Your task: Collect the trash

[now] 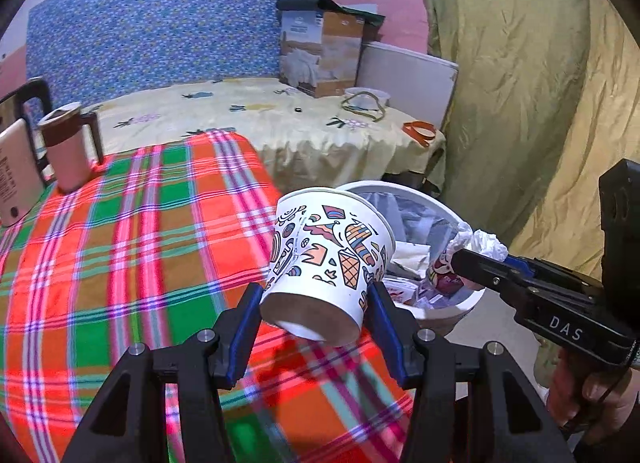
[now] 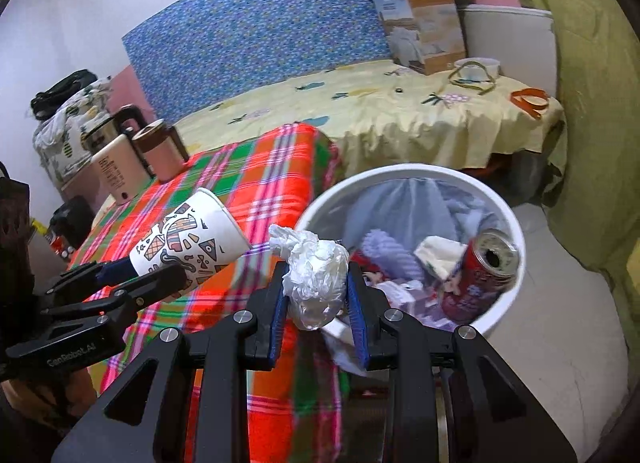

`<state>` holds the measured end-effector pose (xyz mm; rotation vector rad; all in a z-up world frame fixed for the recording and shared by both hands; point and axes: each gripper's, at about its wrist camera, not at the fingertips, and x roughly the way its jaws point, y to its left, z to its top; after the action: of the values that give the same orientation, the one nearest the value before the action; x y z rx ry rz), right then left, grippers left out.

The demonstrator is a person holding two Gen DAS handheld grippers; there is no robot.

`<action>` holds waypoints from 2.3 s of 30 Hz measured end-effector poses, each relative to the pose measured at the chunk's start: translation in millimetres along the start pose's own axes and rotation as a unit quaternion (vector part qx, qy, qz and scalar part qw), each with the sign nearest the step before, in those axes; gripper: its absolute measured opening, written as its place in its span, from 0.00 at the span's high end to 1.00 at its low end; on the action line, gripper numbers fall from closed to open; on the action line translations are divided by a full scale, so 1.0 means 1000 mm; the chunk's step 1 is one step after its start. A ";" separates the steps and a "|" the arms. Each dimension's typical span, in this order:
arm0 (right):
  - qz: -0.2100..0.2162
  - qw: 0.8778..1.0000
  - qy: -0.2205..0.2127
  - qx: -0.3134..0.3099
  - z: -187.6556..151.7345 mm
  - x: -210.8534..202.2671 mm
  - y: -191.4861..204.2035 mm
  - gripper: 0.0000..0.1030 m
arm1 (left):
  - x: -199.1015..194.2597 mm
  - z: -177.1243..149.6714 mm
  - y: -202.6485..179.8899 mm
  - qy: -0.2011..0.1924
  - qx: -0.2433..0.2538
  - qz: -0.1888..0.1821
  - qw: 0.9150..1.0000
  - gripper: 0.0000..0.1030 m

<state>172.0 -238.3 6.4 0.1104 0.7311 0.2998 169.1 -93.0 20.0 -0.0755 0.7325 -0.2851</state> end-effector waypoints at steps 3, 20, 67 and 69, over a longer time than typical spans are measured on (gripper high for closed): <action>-0.011 1.000 0.000 0.007 0.001 0.001 -0.008 0.71 | 0.013 0.005 -0.006 0.005 0.006 -0.008 1.000 0.48; -0.048 0.998 0.024 0.020 0.003 0.018 -0.033 0.68 | 0.078 0.024 -0.023 0.041 0.023 -0.044 0.998 0.47; -0.032 0.999 -0.026 -0.005 -0.022 -0.035 0.010 0.44 | -0.025 -0.023 -0.015 -0.003 0.006 -0.013 1.000 0.45; -0.031 0.999 -0.027 -0.010 -0.026 -0.039 0.014 0.44 | -0.033 -0.028 -0.014 -0.007 0.005 -0.006 1.000 0.45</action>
<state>123.9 -237.2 14.9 0.0762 0.6768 0.2433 124.0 -96.1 23.0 -0.0722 0.7174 -0.2988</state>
